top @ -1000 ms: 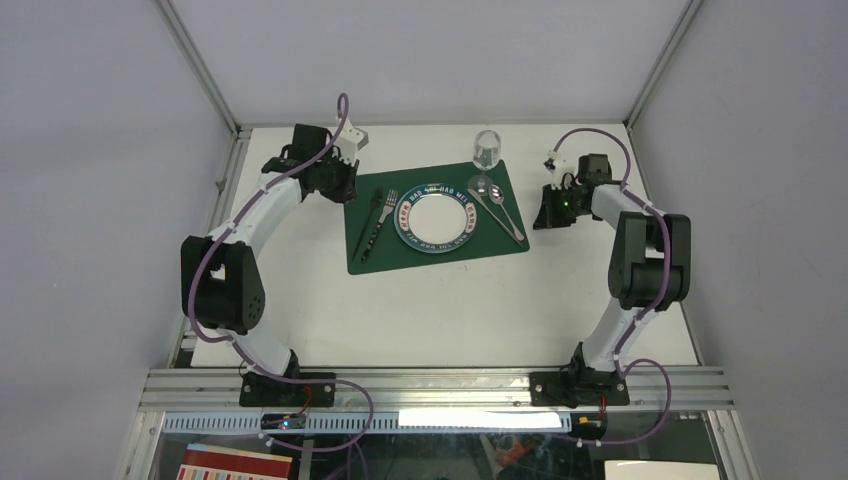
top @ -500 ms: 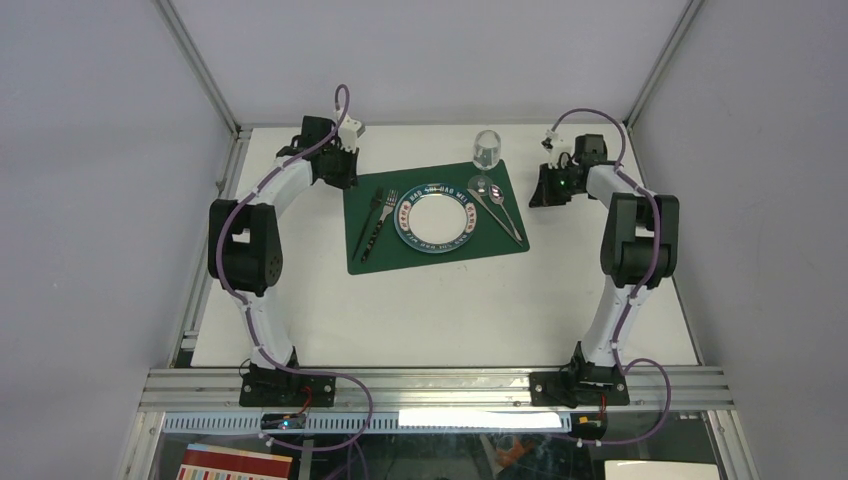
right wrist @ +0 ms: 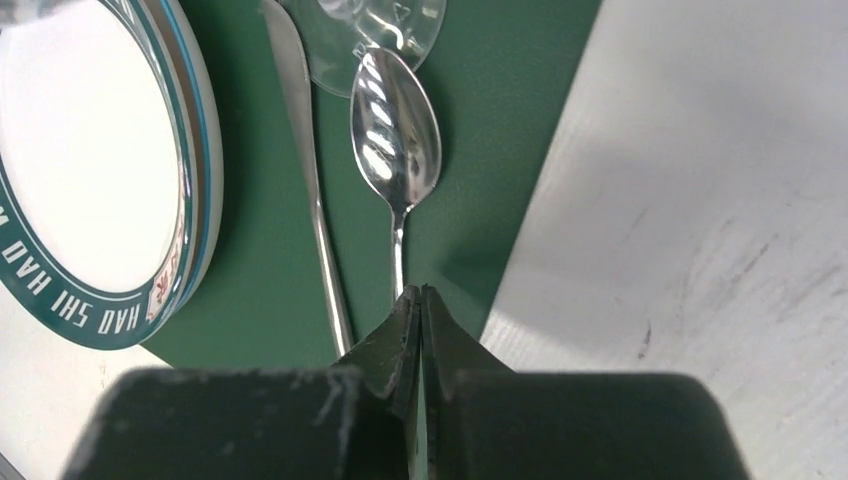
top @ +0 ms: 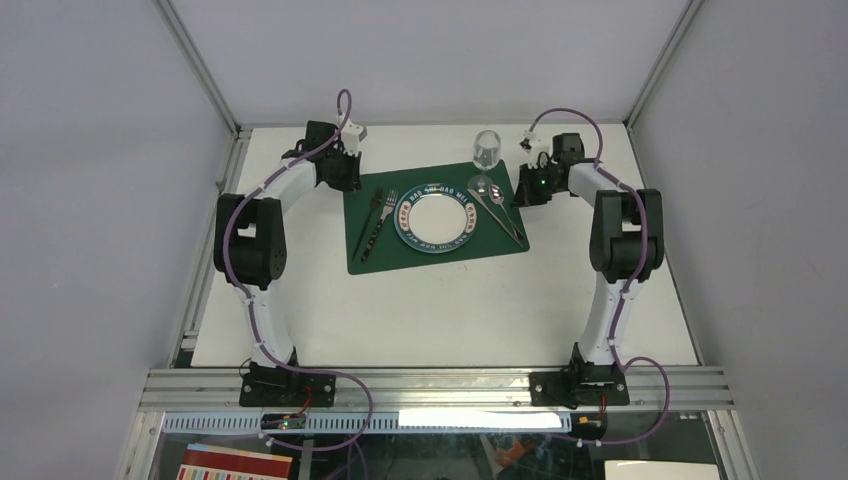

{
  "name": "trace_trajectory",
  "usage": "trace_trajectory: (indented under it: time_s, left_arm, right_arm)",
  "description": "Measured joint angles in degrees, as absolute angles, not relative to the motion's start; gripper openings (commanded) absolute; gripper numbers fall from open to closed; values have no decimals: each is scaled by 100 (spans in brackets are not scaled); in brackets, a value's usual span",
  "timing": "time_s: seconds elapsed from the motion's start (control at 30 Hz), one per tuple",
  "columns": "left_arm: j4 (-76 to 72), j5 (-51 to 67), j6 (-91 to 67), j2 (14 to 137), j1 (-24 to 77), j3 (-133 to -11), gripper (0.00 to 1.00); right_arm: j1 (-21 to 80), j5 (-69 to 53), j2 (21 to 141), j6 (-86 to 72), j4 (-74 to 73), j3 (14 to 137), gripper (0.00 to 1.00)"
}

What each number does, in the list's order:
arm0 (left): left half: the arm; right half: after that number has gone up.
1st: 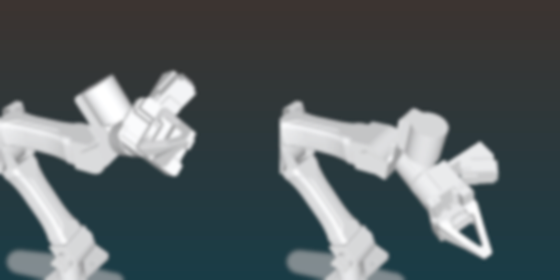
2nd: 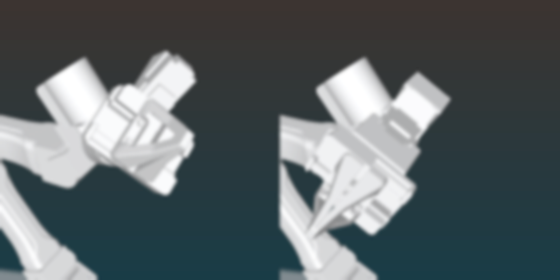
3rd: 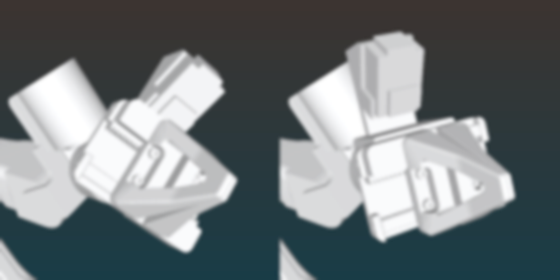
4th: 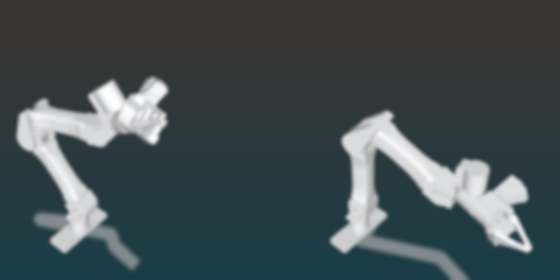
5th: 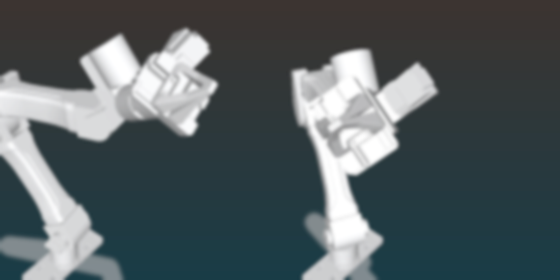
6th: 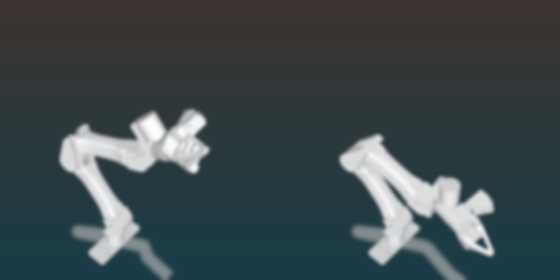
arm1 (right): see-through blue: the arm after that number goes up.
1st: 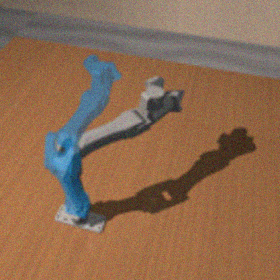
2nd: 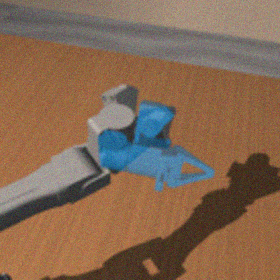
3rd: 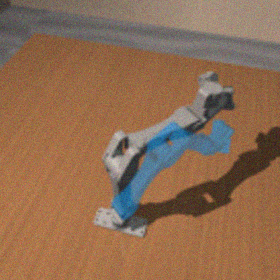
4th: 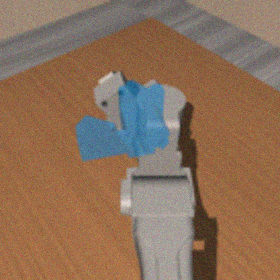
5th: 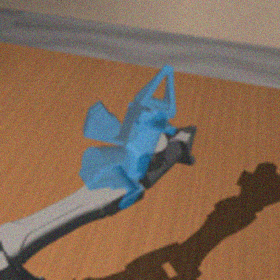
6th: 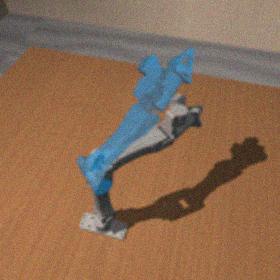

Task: Set the dinner table for one person
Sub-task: Adjust the napkin at the center of the board.

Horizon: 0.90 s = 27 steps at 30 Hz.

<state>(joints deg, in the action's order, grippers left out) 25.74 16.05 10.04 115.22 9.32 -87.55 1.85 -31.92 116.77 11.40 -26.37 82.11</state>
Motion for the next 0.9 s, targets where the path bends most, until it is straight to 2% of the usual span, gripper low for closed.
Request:
trace_trajectory:
  time_s: [0.5, 0.9]
  left_arm:
    - [2526, 1741, 930, 12184, 932, -8788, 0]
    - [2672, 1966, 821, 12696, 930, -9529, 0]
  right_arm:
    - [261, -3065, 12101, 1039, -2591, 8536, 0]
    - [283, -3033, 12014, 1039, -2331, 8311, 0]
